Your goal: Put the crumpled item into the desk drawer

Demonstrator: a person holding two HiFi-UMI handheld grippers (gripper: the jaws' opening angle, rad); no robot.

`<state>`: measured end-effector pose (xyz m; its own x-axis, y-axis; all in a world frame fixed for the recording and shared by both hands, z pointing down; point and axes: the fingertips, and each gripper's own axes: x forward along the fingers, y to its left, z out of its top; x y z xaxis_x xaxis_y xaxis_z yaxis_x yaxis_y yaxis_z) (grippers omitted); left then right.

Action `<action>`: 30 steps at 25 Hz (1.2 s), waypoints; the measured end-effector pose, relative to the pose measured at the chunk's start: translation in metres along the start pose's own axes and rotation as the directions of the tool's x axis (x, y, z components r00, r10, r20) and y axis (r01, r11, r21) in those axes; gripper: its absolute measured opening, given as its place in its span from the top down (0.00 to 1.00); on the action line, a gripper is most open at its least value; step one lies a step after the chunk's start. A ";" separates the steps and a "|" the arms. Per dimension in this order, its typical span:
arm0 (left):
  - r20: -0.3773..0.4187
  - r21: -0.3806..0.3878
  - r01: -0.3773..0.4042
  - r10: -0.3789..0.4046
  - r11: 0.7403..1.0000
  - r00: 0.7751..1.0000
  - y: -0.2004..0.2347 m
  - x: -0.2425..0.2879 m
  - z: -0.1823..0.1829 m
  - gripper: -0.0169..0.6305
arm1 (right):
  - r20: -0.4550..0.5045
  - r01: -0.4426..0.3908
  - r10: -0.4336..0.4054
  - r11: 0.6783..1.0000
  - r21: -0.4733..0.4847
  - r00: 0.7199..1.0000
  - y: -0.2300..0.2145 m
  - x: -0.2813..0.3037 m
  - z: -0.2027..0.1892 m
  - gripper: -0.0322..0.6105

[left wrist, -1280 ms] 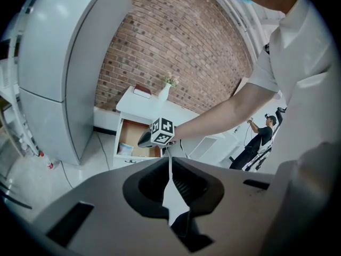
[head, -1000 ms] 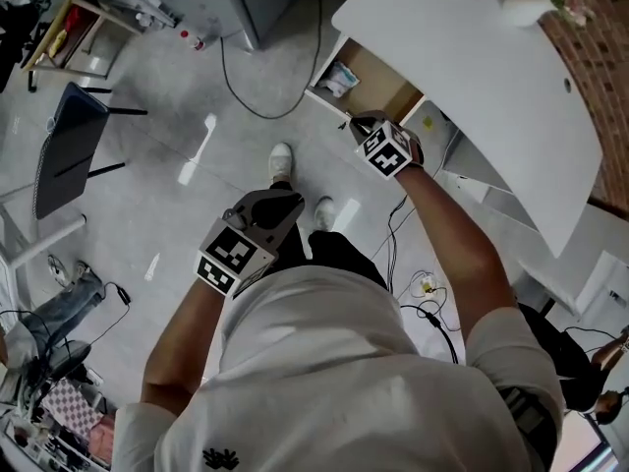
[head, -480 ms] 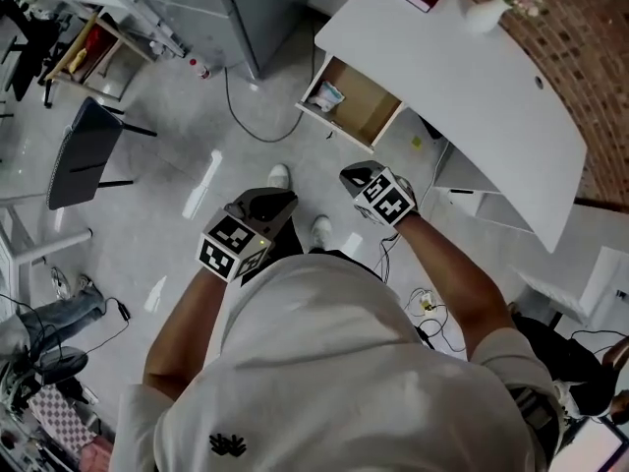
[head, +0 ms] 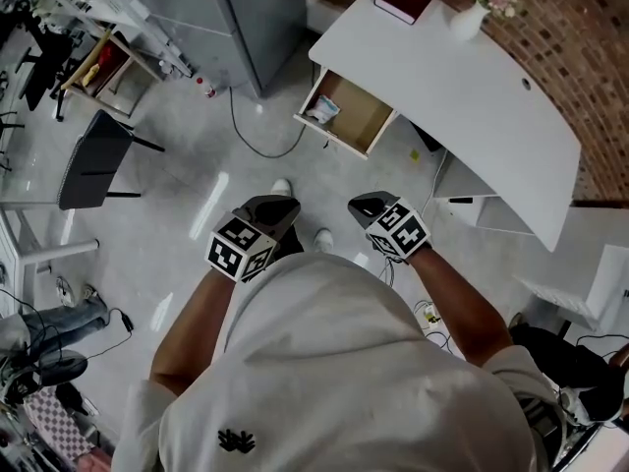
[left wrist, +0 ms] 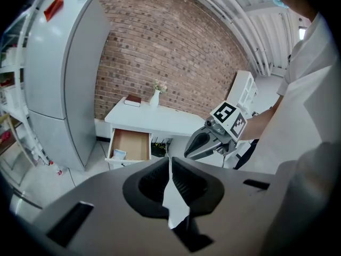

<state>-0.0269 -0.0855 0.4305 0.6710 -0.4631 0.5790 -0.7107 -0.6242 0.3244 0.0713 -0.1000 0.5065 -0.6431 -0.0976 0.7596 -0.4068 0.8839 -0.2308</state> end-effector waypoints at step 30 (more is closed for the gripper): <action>-0.019 0.056 0.008 -0.007 0.998 1.000 -0.062 0.009 -0.011 0.92 | 0.116 -0.015 0.018 1.000 -0.023 0.993 0.044 -0.062 -0.020 0.90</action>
<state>0.0209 -0.0440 0.4234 0.6717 -0.4468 0.5909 -0.6925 -0.6620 0.2867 0.1065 -0.0458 0.4613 -0.7210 -0.1340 0.6798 -0.3817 0.8957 -0.2283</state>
